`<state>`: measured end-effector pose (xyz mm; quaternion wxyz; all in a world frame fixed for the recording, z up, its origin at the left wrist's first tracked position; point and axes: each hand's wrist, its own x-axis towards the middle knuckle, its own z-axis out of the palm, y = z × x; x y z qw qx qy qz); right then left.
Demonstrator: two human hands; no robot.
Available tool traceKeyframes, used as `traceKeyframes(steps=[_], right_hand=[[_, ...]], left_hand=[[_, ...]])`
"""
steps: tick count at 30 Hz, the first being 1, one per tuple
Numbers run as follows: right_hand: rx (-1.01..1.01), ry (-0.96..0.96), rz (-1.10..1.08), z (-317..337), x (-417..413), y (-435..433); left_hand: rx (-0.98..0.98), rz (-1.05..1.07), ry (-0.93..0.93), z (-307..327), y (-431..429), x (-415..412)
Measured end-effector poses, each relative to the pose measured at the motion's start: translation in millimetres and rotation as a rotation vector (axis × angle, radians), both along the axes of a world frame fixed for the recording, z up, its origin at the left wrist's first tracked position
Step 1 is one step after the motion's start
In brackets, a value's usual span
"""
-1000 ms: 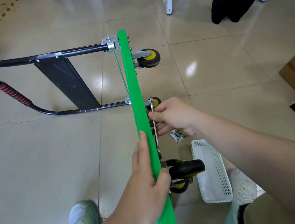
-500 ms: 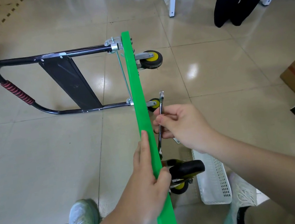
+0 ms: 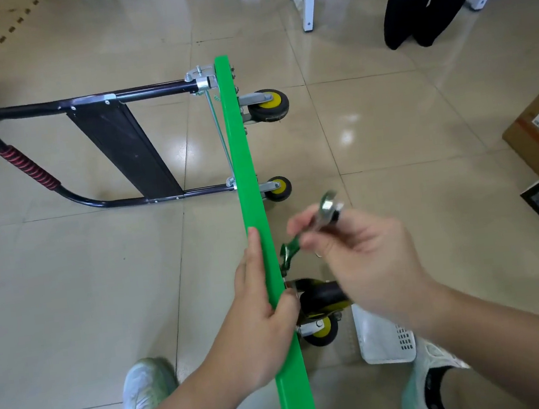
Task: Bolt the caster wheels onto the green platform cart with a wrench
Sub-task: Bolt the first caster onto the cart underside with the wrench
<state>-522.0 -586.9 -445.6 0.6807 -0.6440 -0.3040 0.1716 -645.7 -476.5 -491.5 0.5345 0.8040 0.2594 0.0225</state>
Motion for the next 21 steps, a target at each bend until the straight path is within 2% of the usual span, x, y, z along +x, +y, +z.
traceKeyframes(steps=[3, 6, 10, 21], right_hand=[[0.046, 0.173, -0.051, 25, 27, 4], [-0.098, 0.255, -0.04, 25, 49, 12], [-0.257, 0.316, 0.044, 11, 58, 30], [-0.497, 0.404, 0.199, -18, 78, 72]], left_hand=[[-0.017, 0.014, 0.011, 2, -2, -1], [-0.025, 0.026, 0.009, 3, -4, -1], [-0.038, 0.017, 0.026, 6, -4, 0], [-0.05, -0.023, 0.05, 3, 1, -1]])
